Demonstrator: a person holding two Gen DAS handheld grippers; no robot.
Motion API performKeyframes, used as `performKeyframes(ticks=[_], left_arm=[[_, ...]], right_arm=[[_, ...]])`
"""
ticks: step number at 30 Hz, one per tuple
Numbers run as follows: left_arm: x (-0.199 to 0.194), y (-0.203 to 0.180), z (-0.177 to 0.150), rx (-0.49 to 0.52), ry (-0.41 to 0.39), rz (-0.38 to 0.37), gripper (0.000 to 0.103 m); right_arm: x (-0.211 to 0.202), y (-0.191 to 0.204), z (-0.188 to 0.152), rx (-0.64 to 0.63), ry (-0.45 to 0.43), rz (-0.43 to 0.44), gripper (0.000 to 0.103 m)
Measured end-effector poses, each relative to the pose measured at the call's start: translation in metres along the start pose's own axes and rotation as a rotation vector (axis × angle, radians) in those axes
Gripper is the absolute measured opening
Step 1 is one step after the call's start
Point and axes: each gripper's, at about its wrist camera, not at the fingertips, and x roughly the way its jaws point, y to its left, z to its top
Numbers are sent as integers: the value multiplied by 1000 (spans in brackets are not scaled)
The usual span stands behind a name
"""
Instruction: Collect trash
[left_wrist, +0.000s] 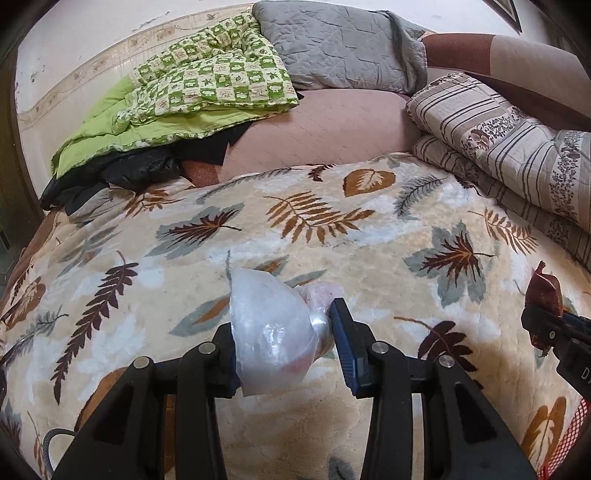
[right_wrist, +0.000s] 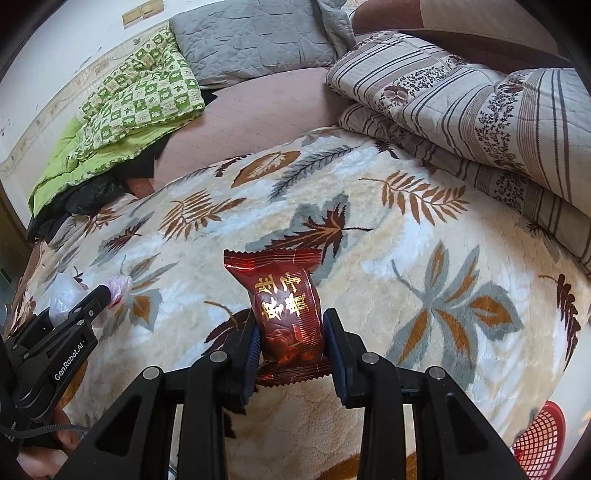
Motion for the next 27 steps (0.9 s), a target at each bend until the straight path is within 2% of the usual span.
performKeyframes(ticks=[27], left_arm=[[-4,-7,-3,17,-1,-43,40]], right_arm=[[-7,-2,3,-10,-16,-6,35]])
